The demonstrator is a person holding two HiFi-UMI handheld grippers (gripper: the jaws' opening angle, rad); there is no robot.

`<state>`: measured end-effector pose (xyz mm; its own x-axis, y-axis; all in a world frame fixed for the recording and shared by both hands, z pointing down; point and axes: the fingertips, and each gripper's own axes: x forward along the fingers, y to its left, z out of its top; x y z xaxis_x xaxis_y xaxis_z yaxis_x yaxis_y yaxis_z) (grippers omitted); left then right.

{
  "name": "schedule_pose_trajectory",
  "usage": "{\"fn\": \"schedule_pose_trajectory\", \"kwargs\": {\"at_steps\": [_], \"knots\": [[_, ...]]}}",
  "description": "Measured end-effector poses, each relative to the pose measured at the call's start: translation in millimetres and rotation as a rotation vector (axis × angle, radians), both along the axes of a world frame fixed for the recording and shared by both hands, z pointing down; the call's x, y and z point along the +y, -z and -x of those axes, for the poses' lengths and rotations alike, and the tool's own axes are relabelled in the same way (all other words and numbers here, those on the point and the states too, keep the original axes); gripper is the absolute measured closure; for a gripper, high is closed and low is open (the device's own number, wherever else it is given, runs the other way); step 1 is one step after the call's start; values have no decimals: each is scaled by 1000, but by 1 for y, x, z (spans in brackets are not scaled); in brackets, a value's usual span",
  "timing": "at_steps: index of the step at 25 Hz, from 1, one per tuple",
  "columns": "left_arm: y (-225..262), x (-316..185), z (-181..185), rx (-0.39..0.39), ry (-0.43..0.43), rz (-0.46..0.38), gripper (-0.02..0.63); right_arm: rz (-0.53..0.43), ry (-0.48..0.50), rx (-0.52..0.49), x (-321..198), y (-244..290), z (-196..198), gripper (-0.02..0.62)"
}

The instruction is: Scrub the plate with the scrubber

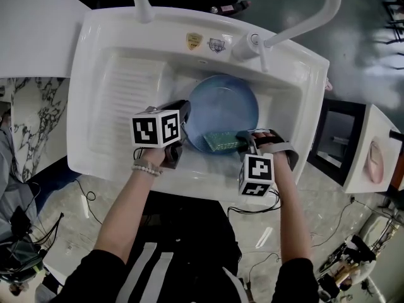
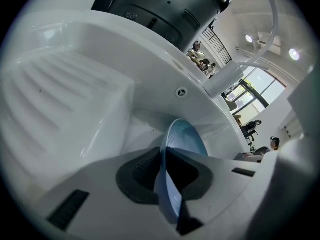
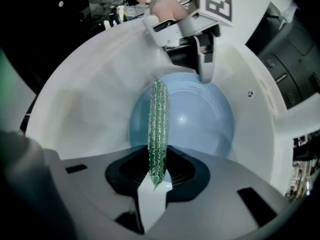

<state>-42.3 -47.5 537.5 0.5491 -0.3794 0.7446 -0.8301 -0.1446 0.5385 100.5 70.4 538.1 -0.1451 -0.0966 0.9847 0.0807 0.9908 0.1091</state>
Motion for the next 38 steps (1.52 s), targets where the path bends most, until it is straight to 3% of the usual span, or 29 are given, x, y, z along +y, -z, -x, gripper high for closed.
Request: {"fn": "schedule_pose_trajectory", "kwargs": {"at_steps": [6,9,15,20,27,32,38], "knots": [[-1,1,1,-1,2,3,574,-179,-340,54,-64,0,-27,503],[0,0,0,-4,3,0,574,-231,-401,103,-84,-9,-36,503],[0,0,0,-2,-6,-3,574,-287,-535,89,-104,-18,-33,503],[-1,1,1,3,7,2,574,-273,-580,120,-98,-25,-30,503],[-3,3,0,-4,-2,2,574,-181,-508,169,-61,-29,-29,503],[-1,3,0,10,4,2,574,-69,-510,146,-23,-25,-21,503],[0,2,-2,19,2,-2,574,79,-436,96,11,-15,1,503]]}}
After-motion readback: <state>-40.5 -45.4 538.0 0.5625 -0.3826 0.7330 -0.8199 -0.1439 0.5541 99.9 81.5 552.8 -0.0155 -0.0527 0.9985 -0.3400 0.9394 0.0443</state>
